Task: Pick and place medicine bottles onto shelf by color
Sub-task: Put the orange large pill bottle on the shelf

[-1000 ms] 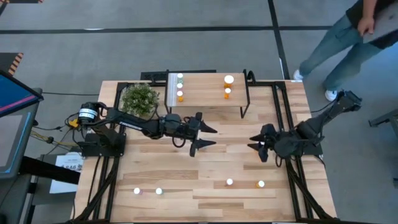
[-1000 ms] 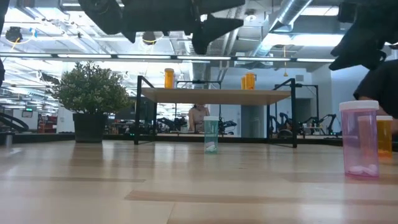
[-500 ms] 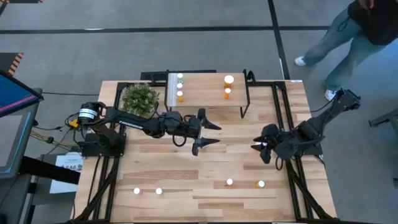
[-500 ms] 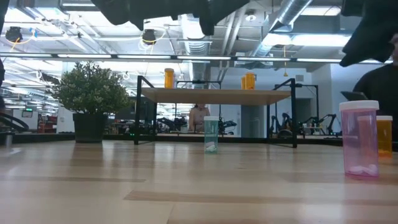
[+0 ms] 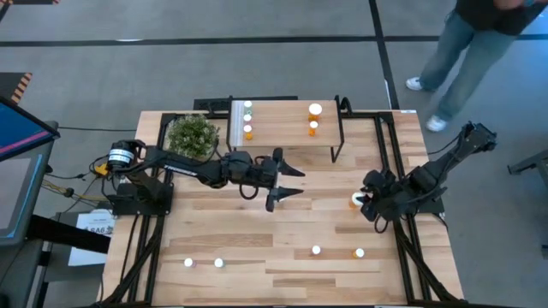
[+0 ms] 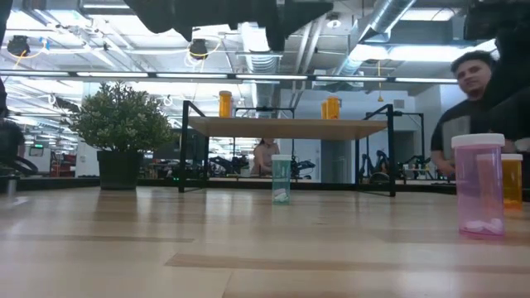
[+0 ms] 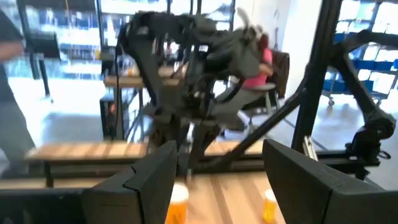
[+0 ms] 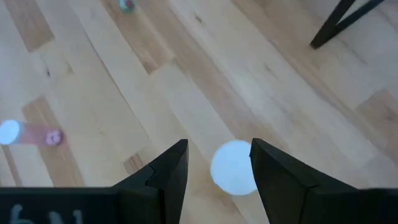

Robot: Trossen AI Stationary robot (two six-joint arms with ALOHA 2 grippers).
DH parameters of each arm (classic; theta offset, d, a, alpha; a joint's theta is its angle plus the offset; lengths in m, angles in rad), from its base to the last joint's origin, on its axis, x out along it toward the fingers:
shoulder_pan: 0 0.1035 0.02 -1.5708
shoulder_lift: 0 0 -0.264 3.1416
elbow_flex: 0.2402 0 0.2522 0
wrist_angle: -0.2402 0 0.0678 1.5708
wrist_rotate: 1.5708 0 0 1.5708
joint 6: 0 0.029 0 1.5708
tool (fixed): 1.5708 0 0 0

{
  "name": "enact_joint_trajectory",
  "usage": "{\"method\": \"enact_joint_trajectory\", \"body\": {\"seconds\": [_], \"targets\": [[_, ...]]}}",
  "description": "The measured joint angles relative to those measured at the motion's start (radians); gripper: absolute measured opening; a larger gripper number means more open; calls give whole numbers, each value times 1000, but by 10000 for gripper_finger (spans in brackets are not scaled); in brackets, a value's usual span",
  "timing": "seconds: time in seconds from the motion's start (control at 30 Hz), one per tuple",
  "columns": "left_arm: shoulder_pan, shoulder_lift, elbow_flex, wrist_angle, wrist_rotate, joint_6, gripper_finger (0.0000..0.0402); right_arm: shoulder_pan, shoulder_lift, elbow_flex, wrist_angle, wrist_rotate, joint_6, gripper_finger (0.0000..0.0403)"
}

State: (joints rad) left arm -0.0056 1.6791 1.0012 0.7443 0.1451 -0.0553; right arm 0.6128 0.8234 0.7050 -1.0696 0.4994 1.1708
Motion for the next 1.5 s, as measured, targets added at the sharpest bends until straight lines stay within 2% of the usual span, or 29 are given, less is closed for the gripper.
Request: {"method": "enact_joint_trajectory", "body": {"seconds": [0.17, 0.5, 0.7, 1.03, 1.3, 1.5], "targets": [[8, 0, 0, -75, -1, -28, 226, 0, 62, -7, -17, -61, -15, 194], [9, 0, 0, -48, -26, -35, 226, -20, 205, -7, -30, -60, -61, 192], [12, 0, 0, -16, -32, -16, 226, -80, 273, -7, -29, -64, -87, 215], [15, 0, 0, -11, -55, 10, 226, -204, 288, -7, -30, -184, -103, 272], [15, 0, 0, -39, -55, 5, 226, -263, 276, -7, 23, -242, -158, 277], [15, 0, 0, -59, -54, -8, 226, -264, 301, -7, 26, -244, -174, 277]]}}
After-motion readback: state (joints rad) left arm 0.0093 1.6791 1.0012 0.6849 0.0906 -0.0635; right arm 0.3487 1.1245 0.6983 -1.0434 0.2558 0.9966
